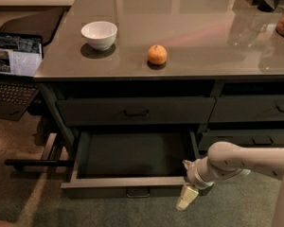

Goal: Open middle drawer

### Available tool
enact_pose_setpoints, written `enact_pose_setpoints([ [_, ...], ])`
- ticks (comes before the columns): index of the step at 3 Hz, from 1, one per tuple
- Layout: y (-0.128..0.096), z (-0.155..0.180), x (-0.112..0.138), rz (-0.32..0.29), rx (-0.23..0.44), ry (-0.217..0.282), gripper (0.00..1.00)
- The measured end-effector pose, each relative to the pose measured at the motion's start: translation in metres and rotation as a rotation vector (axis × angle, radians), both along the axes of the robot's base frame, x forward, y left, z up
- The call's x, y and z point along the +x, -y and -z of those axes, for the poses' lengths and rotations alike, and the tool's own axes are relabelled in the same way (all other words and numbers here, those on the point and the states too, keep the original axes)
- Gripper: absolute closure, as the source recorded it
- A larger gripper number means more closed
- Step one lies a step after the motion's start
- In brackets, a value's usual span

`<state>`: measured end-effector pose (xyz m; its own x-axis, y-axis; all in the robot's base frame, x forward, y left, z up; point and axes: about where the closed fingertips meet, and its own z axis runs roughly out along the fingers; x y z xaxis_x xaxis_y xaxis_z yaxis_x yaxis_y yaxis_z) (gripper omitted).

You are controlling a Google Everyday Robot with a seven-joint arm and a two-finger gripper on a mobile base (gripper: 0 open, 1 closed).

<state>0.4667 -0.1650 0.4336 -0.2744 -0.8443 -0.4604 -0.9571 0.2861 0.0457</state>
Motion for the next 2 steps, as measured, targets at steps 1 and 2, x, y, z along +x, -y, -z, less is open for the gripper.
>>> enact_pose_setpoints([
  [1, 0.0006, 0.0044, -0.0034, 0.006, -0.038, -0.042, 0.00],
  [2, 0.0002, 0.0066, -0.0065, 0.010, -0.071, -0.082, 0.07],
])
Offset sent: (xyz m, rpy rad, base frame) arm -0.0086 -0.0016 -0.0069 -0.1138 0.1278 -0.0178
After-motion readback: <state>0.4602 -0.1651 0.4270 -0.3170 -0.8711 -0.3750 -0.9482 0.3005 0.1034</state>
